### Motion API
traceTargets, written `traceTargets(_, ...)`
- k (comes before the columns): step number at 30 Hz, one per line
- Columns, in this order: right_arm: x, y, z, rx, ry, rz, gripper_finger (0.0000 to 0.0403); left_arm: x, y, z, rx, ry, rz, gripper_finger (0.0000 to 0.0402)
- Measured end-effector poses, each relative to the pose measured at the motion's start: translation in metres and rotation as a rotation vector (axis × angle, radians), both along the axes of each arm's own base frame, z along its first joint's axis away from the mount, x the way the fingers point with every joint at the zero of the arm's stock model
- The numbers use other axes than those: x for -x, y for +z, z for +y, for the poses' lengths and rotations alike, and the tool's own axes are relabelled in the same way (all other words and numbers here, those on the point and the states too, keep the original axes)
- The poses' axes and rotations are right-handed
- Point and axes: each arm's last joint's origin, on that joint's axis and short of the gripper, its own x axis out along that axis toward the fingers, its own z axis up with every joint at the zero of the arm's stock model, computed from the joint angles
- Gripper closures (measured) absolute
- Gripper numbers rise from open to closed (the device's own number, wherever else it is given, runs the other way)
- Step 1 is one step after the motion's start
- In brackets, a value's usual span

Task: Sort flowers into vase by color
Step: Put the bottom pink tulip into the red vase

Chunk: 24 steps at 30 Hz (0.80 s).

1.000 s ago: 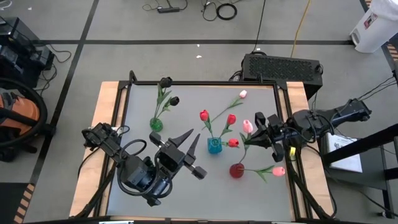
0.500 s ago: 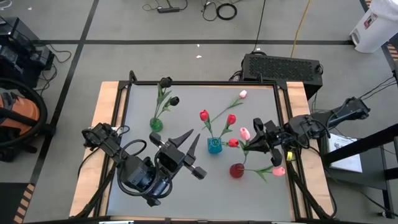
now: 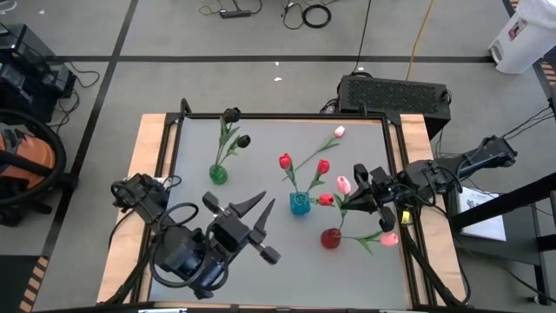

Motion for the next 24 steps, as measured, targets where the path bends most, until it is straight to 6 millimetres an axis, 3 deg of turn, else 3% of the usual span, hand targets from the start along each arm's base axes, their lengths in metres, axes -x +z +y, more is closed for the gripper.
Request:
traceTargets(7, 0.0000, 0.0002, 0.0001, -0.002, 0.004, -0.003, 0.0403, 0.0098, 0.0062, -0.0039, 0.021, -0.025, -0.027, 0.0292)
traceTargets(24, -0.0011, -0.0009, -0.0004, 0.050, -0.025, -0.008, 0.0403, 0.0093, 0.0063, -0.0029, 0.019, -0.022, -0.023, 0.0292)
